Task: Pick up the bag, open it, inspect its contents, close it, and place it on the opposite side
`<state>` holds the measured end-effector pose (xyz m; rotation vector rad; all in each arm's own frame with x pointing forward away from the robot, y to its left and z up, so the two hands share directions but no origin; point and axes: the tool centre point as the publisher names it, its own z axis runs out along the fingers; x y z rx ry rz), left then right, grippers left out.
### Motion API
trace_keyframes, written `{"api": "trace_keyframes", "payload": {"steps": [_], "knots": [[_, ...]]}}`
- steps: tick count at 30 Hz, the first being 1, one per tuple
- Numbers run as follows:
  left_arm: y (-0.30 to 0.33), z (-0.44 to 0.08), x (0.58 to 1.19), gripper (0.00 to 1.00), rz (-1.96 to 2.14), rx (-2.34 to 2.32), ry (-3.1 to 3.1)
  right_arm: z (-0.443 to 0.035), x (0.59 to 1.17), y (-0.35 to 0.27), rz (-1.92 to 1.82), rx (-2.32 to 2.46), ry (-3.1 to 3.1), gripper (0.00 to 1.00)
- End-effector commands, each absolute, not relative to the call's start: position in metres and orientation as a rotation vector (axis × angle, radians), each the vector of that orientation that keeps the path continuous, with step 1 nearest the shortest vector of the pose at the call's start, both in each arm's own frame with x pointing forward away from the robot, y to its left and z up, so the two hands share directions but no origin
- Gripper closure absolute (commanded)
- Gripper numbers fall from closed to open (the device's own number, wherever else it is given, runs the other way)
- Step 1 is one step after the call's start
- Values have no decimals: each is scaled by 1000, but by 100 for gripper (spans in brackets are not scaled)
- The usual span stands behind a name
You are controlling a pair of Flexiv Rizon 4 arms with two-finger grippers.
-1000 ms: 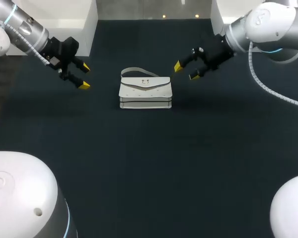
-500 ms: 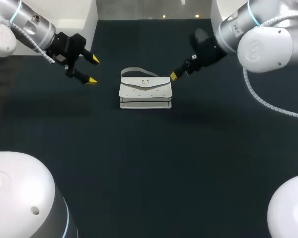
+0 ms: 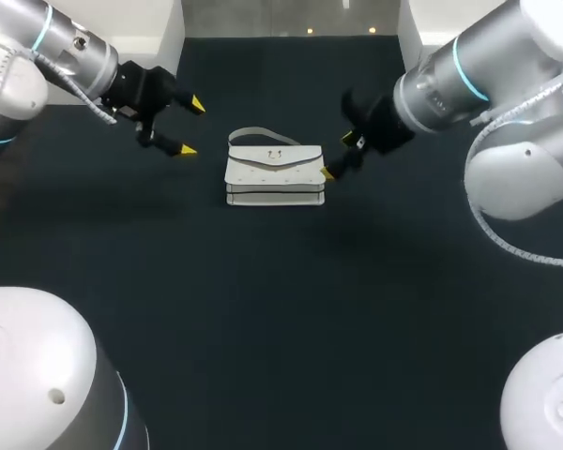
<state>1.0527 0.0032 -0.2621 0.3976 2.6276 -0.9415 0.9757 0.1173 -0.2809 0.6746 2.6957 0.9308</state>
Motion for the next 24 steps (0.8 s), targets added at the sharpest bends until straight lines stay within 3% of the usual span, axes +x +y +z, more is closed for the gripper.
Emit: {"api": "trace_keyframes", "payload": {"steps": [1, 12, 24], "knots": [[-3, -268, 1052, 0, -942, 380, 2609, -286, 971, 117, 751, 650, 2375, 0], [-3, -268, 1052, 0, -942, 380, 2609, -286, 971, 117, 751, 650, 2375, 0], [-31, -278, 1055, 0, -948, 442, 2624, -266, 986, 145, 362, 266, 2561, 0]]}}
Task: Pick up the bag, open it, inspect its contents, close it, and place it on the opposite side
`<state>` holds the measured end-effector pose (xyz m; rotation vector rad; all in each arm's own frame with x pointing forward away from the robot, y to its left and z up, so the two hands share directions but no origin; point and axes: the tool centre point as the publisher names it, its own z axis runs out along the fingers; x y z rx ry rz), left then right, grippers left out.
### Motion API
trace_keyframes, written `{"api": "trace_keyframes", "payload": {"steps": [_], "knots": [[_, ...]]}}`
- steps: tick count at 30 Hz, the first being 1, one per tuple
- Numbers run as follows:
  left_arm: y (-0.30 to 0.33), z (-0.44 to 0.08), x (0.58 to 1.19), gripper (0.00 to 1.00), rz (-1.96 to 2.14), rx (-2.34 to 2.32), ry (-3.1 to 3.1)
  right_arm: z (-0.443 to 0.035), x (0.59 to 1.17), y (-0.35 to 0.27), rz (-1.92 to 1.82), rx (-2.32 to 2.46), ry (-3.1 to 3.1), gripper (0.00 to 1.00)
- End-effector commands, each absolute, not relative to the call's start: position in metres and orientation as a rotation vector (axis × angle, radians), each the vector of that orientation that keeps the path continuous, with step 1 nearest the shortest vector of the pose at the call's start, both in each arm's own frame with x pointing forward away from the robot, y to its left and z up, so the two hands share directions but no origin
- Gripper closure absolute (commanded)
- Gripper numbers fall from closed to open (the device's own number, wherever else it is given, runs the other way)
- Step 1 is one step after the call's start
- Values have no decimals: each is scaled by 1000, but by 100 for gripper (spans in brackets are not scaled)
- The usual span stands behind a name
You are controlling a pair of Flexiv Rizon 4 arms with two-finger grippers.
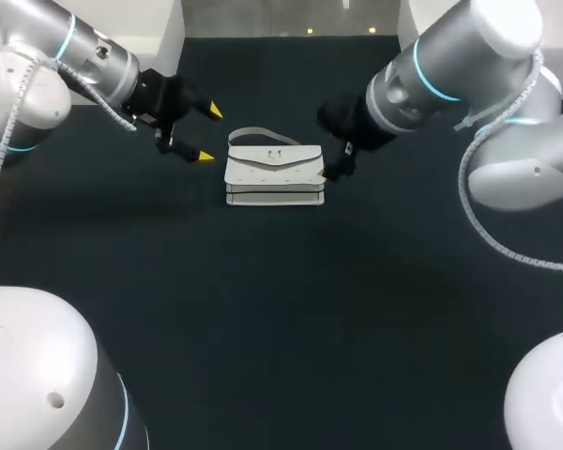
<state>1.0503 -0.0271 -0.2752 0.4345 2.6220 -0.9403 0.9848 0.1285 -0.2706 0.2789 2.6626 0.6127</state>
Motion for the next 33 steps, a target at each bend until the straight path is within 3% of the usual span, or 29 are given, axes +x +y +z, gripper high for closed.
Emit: {"api": "trace_keyframes", "payload": {"steps": [1, 8, 33], "knots": [[-32, -279, 1056, 0, -943, 445, 2626, -267, 986, 146, 336, 250, 2572, 0], [-33, -283, 1060, 0, -933, 434, 2628, -275, 983, 151, 166, 197, 2564, 0], [-39, -293, 1077, 0, -989, 482, 2521, -302, 984, 164, 187, 60, 2212, 0]]}}
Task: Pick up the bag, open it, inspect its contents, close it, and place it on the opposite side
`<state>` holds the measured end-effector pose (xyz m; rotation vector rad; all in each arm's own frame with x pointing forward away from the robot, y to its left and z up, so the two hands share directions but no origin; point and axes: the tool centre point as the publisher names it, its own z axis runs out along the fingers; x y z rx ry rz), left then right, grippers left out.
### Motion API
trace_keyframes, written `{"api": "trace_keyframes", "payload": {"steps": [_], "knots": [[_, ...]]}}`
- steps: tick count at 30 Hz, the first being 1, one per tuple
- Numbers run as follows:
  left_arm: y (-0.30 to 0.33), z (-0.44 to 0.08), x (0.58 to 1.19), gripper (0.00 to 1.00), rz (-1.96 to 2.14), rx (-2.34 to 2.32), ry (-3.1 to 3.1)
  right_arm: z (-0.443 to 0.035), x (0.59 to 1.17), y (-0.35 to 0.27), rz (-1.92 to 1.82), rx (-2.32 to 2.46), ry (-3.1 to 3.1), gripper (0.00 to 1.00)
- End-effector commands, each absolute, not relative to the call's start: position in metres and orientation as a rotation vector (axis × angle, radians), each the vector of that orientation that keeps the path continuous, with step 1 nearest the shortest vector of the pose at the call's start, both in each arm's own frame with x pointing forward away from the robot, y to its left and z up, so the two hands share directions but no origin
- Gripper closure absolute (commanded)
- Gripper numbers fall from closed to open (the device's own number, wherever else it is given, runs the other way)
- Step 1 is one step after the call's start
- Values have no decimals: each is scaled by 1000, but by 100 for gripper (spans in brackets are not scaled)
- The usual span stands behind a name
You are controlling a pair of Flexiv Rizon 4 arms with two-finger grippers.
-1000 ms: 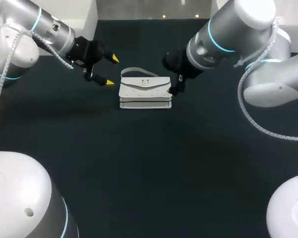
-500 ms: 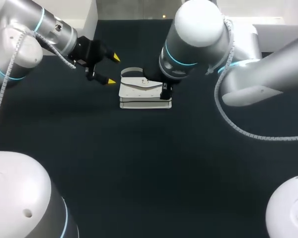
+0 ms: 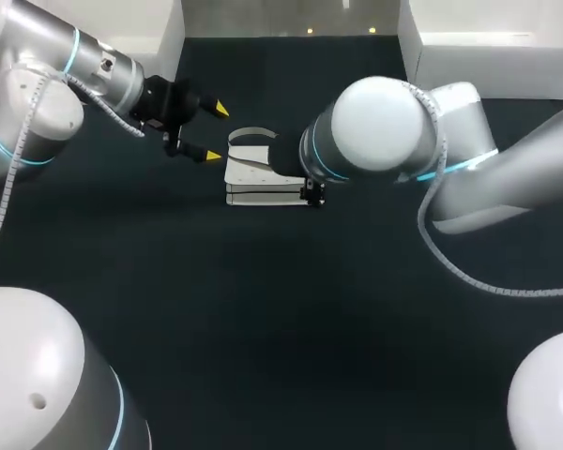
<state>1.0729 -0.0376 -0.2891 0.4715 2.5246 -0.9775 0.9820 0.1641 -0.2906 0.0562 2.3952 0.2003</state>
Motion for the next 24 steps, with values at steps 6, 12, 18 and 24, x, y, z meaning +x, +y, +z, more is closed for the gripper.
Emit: {"api": "trace_keyframes", "payload": {"steps": [6, 12, 18, 24], "knots": [[-43, -292, 1078, 0, -1008, 514, 2485, -312, 992, 161, 186, 27, 2184, 0], [-48, -291, 1078, 0, -1014, 538, 2450, -323, 999, 157, 192, 11, 2172, 22], [-54, -289, 1080, 0, -1010, 560, 2433, -337, 1006, 154, 172, -8, 2188, 42], [-59, -288, 1081, 0, -1006, 575, 2430, -346, 1011, 153, 161, -16, 2204, 53]]}}
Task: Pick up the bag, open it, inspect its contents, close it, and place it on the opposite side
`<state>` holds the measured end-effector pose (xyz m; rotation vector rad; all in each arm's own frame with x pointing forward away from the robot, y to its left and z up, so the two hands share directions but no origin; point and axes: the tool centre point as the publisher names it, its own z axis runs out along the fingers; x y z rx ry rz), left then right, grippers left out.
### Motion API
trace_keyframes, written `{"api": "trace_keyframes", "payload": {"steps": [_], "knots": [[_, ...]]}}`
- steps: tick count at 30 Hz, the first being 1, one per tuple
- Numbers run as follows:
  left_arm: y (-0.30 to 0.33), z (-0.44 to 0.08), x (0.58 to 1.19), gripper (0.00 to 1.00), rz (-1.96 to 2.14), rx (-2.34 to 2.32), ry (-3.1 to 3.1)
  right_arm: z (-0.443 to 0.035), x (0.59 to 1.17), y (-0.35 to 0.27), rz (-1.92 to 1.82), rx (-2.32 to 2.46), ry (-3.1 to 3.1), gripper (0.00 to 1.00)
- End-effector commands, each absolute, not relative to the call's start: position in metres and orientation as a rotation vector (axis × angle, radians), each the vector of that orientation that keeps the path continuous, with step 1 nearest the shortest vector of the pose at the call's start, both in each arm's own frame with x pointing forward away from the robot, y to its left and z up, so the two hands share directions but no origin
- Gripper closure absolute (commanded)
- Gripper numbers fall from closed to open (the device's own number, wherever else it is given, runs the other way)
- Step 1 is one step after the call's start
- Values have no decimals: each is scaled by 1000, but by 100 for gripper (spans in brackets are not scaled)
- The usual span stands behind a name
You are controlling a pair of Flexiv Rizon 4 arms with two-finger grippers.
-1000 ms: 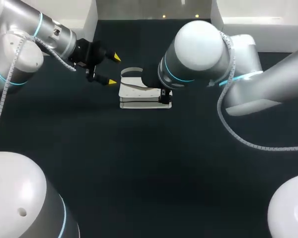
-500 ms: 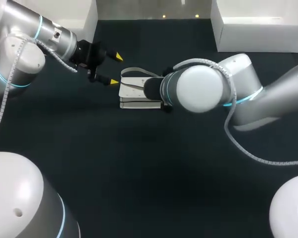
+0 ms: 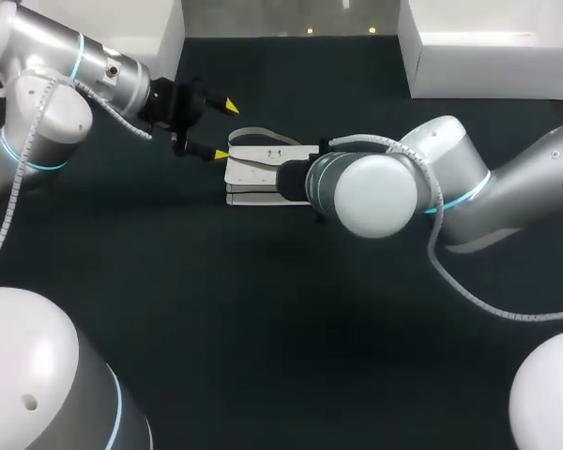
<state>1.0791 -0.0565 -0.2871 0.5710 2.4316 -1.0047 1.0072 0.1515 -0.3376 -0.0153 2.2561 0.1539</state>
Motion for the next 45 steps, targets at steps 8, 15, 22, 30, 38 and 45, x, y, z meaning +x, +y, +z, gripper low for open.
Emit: {"api": "trace_keyframes", "payload": {"steps": [8, 15, 22, 30, 38, 45], "knots": [[-61, -290, 1084, 0, -1003, 581, 2436, -355, 1012, 153, 164, -28, 2220, 56], [-61, -290, 1084, 0, -1004, 583, 2440, -358, 1016, 154, 159, -32, 2220, 67], [-61, -292, 1084, 0, -1002, 579, 2445, -359, 1018, 160, 165, -39, 2221, 73], [-60, -291, 1084, 0, -1003, 579, 2445, -363, 1016, 164, 166, -40, 2230, 80], [-58, -291, 1081, 0, -1008, 583, 2444, -365, 1016, 166, 161, -43, 2234, 85], [-58, -291, 1078, 0, -1011, 594, 2439, -366, 1018, 168, 150, -46, 2231, 79]]}}
